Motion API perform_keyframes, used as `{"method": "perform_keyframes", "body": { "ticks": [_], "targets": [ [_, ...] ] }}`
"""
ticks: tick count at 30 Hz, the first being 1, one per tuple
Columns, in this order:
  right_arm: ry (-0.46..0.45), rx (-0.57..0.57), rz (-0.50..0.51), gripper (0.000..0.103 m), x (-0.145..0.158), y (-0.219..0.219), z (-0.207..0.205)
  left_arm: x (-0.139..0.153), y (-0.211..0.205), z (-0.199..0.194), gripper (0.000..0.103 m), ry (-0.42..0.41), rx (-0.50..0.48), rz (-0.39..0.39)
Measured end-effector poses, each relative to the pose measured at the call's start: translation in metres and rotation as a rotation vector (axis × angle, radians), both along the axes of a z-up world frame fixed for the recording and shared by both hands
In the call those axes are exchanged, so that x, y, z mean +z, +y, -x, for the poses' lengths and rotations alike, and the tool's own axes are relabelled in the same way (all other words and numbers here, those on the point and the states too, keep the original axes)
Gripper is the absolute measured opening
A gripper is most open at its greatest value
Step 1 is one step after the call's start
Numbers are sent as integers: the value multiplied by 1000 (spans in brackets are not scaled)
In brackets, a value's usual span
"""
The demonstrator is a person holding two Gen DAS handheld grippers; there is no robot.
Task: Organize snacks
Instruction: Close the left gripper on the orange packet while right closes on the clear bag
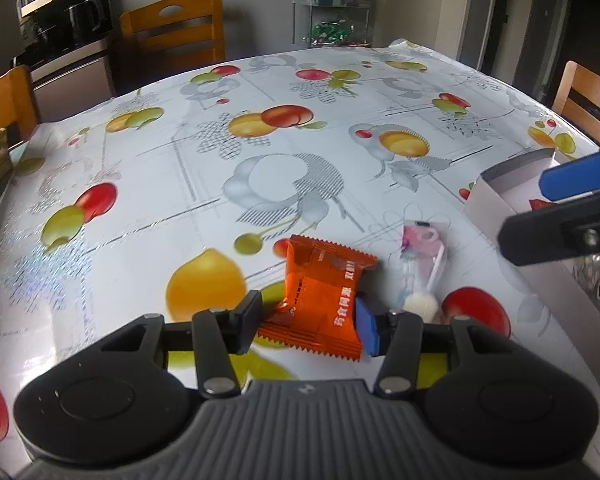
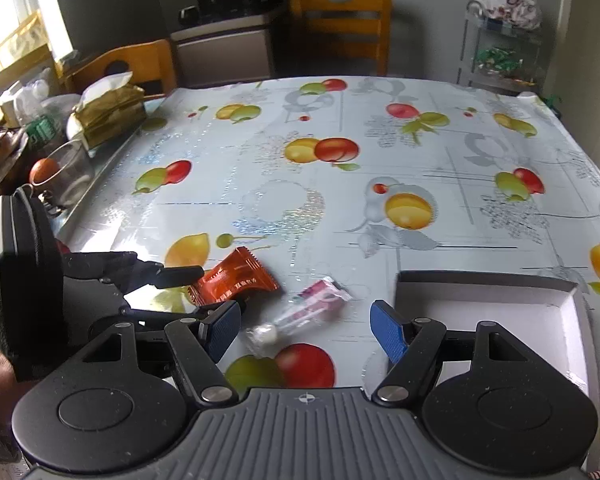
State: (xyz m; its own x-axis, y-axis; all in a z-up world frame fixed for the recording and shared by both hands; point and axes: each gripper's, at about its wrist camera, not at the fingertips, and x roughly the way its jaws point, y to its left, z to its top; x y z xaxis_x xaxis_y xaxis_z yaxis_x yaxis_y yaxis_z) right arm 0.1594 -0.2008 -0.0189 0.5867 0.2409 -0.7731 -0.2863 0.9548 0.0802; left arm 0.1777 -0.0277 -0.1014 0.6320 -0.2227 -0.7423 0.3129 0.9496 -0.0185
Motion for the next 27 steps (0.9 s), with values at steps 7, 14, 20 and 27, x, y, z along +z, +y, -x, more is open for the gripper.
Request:
{"method": "perform_keyframes", "body": {
  "ticks": [7,14,20,27],
  "targets": [
    [26,32,-7,72,-9,19,-7,2,18,19,47,5,44,11],
    [102,-12,-35,72,-31,26,-21,3,29,39,46,9,65,22],
    [144,-55,-39,71,-47,27,-33,3,35,45,46,12,85,32],
    [150,-37,8,66,-61,36,-36,4,40,50,46,17,97,38]
  ]
}}
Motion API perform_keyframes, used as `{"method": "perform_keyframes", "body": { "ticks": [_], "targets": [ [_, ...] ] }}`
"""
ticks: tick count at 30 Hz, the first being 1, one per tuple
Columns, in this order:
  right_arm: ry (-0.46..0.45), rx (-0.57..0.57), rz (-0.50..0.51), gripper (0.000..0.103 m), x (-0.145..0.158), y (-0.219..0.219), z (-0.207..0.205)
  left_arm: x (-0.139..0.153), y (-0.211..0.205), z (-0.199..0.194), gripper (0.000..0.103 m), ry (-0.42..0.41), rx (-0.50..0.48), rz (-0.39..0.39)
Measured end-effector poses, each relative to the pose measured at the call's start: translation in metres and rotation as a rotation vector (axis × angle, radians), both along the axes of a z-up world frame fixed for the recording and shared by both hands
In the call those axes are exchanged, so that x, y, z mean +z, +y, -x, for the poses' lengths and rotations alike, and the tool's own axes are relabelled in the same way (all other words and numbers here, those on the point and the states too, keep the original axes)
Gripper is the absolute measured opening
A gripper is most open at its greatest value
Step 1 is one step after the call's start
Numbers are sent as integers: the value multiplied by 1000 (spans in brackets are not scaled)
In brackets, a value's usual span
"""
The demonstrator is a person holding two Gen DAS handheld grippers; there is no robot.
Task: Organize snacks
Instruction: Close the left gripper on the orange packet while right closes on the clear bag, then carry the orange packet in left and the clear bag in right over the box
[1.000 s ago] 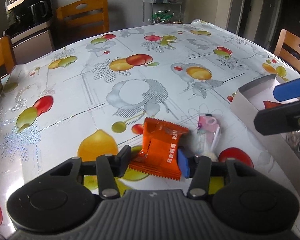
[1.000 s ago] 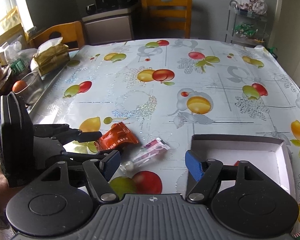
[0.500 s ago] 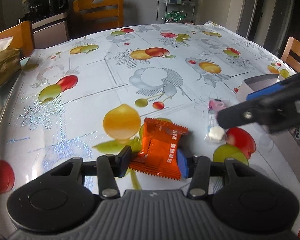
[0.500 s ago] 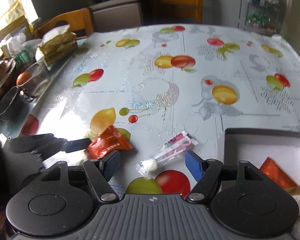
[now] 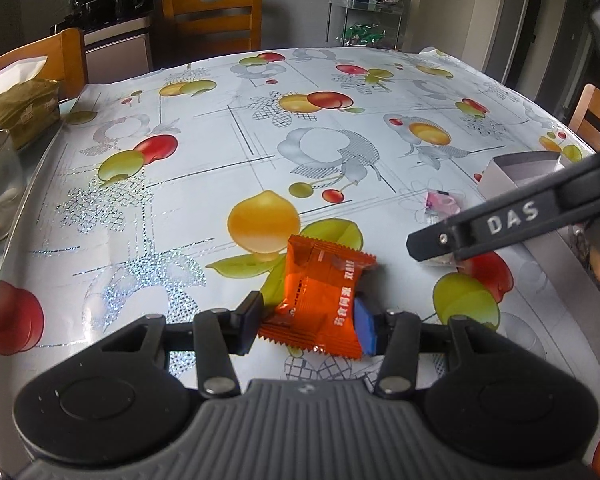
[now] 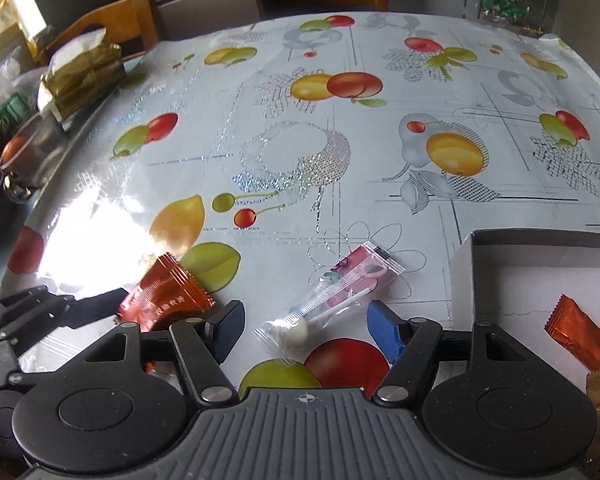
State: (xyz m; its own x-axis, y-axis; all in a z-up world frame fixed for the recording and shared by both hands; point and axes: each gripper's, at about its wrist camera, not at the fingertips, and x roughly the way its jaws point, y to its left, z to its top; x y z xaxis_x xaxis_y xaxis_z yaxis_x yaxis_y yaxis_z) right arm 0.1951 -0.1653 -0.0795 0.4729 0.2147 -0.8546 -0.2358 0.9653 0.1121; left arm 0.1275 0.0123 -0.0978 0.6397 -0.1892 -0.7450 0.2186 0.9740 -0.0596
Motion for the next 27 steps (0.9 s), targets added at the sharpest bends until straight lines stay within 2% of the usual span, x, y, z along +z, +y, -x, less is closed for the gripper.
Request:
{"method": "perform_keyframes", "body": {
  "ticks": [6,9,12,14,19,27],
  "targets": [
    [-24,24,32,63,-5,9,-2,0,0,1,46,0,0,2],
    [-38,35,45,58,-5,12,-4,0,2,3,46,0,-1,6],
    [-55,56,65,48,-5,16,-6,0,2,4,46,1,-3,9],
    [-71,72,86,35,-6,18,-6,1,1,5,46,2,-8,7],
    [-81,99,93,22,-5,18,-3,2,0,7,45,4,1,12],
    [-69,89,63,19,-2,9,3,8,-2,10,44,-2,19,21]
  ]
}}
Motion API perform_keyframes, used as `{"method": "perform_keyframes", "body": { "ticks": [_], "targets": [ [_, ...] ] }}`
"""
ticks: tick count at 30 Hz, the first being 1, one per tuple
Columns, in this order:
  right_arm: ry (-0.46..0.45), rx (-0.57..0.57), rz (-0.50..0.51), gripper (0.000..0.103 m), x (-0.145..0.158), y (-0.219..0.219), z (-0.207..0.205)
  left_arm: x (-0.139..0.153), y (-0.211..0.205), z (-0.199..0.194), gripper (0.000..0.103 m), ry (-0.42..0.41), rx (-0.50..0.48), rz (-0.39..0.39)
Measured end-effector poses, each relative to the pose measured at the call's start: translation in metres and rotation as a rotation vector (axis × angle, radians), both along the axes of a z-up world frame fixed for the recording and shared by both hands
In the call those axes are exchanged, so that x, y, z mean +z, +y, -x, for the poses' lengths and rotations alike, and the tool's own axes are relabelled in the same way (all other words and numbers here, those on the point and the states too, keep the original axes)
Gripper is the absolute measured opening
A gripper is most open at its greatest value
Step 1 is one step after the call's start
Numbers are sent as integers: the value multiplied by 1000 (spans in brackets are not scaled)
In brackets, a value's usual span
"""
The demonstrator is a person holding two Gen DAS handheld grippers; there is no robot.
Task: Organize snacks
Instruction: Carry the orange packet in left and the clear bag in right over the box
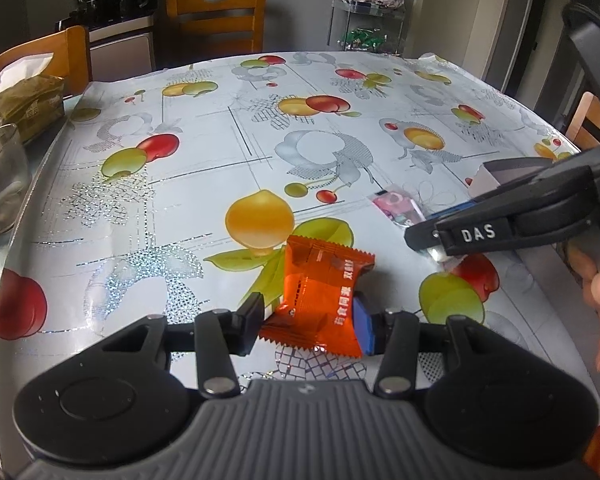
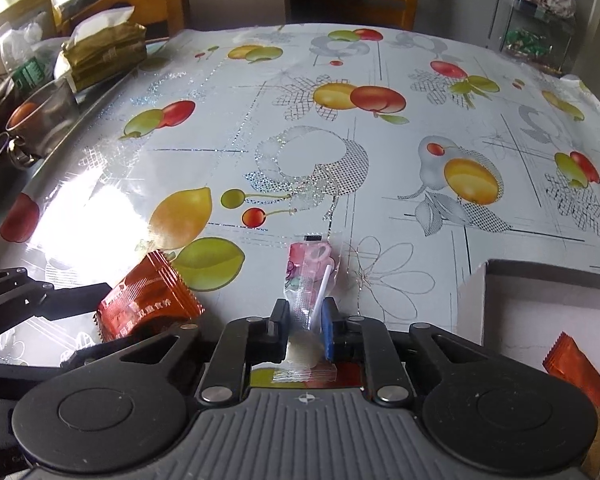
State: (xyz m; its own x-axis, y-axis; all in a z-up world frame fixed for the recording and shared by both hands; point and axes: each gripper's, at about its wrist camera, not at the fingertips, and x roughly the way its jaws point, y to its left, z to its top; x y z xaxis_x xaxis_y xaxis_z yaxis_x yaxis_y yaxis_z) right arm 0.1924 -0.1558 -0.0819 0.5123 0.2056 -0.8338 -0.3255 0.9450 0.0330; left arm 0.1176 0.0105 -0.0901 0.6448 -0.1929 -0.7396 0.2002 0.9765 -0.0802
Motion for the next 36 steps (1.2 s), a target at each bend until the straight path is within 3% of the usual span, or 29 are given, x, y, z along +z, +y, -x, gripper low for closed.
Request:
{"method": "perform_keyframes", "body": {
  "ticks": [25,36],
  "targets": [
    [-129,-10,-93,19,62,-39,43,40,-31,12,45,-51,9,-4],
    [-156,-33,-113,19,73,-59,56,55,-54,23,45,-92,-21,-9]
  ]
}}
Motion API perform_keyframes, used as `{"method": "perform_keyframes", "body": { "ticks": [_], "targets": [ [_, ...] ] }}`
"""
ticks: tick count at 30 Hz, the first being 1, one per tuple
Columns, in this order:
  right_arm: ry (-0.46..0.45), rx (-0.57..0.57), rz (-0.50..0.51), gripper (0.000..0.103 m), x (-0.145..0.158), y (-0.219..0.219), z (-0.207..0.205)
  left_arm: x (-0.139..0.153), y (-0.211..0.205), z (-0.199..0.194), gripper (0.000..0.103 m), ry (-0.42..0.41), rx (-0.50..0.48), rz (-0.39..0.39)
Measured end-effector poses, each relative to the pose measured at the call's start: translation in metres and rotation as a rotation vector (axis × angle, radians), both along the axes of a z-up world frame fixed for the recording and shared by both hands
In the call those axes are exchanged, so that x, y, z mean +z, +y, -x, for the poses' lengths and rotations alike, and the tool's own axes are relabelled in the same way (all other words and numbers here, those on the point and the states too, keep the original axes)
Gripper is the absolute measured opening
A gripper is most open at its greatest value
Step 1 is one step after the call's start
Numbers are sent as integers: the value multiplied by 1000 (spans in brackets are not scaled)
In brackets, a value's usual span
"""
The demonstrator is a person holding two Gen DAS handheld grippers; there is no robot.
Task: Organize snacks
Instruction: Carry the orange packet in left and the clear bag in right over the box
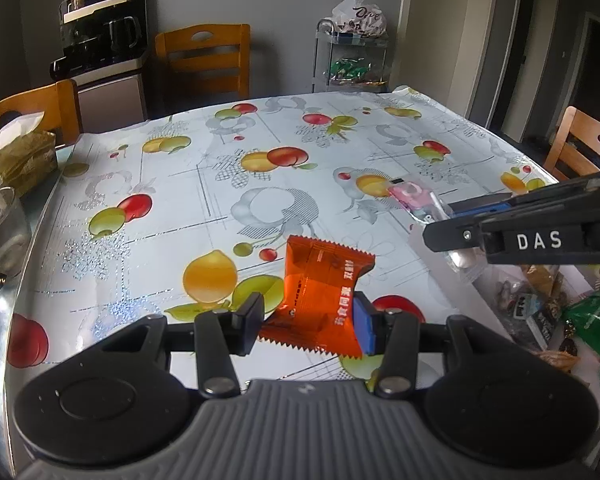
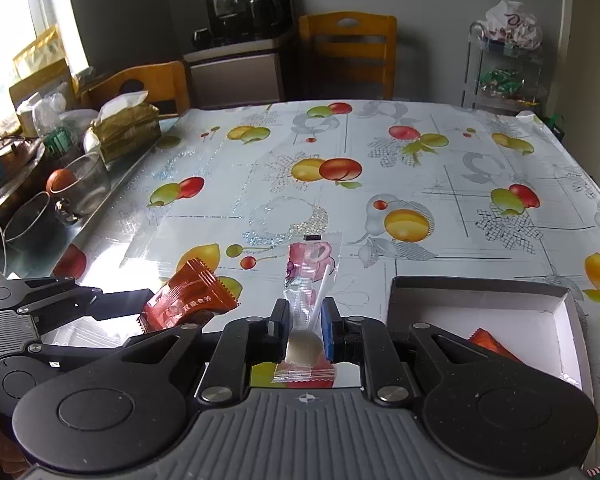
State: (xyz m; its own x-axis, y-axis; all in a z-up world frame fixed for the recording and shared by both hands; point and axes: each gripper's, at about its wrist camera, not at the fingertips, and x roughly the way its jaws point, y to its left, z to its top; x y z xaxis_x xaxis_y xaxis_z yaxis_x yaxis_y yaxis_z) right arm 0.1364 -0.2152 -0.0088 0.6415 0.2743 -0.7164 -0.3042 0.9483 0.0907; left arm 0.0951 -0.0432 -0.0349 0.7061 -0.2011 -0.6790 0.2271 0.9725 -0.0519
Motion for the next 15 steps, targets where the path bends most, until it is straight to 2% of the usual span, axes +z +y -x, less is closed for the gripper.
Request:
{"method": "perform_keyframes", "body": {
  "ticks": [15],
  "targets": [
    [-27,-46,-16,19,11,-31,10,17,-31,1,45,-39,-54,12]
  ]
}}
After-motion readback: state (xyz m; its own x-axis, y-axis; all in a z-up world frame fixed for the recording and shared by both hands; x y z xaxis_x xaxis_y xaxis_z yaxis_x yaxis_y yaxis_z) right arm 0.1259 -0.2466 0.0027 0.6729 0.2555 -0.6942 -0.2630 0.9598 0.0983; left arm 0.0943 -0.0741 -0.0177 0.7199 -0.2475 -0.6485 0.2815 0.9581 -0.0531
